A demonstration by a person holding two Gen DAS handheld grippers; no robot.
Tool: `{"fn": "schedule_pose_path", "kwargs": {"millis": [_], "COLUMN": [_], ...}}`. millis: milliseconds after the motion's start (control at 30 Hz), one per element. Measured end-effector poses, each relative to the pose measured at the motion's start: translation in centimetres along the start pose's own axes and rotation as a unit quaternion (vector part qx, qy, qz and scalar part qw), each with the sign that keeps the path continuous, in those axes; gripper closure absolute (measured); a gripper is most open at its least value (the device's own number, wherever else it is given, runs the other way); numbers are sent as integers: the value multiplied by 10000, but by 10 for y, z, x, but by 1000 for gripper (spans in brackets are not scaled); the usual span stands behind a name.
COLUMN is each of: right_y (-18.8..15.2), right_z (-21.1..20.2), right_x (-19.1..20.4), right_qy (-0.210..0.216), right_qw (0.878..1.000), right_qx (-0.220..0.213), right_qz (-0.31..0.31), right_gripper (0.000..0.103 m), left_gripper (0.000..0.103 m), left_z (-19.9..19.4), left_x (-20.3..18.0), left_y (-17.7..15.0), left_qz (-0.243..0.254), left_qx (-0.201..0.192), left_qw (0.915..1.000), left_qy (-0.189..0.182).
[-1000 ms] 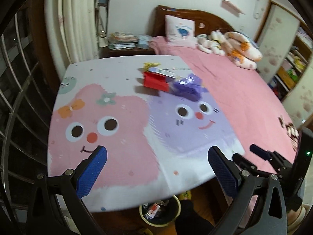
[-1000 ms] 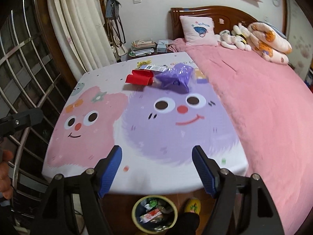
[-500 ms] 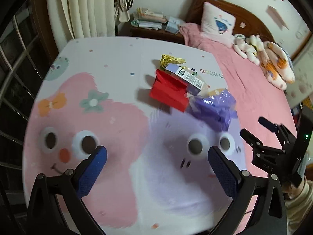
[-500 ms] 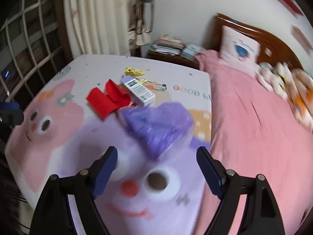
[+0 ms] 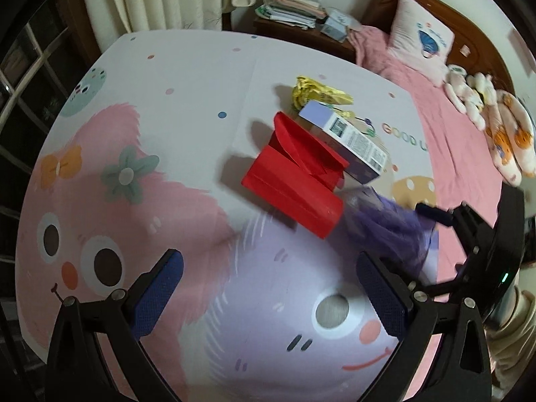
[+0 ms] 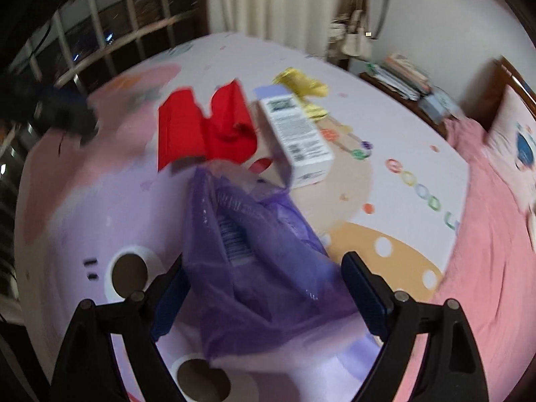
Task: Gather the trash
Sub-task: 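Grasp the red box with the left tool while the right tool grasps the purple bag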
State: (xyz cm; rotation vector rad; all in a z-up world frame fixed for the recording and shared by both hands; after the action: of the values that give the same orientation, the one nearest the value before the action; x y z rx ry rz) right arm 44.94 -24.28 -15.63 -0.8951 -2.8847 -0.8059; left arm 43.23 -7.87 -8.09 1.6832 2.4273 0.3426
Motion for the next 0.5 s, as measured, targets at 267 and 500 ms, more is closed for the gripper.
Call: {"fn": "schedule_pose_path", "kwargs": {"millis": [267,500], "right_y": [-3,-1], "right_z": [6,-13], "right_x": [-12,-30], "right_qy": [495,915], "right_qw": [9978,9893], "right_qx": [44,-190], "right_qz": [430,1125], "right_gripper": [59,90], "left_gripper": [1,1], "left_z": [15,35], "left_x": [-5,-13], "left_y": [13,20], "left_qz": [-328,-694], "left_qx": [165,550], "left_qw": [9993,9961], "left_qy": [3,-11]}}
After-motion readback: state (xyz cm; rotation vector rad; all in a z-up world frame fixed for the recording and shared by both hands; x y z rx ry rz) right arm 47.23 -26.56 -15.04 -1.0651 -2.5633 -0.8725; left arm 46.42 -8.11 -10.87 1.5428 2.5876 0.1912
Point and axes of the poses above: each gripper's, at about its wrist camera, not at the fingertips, and z roughly the way its jaws point, x to its left, y to its top, the point moved 6 cm from there along z, roughly the way its jaws point, and after that the axes turned 11 degrees about y, right-handed, at the moved point
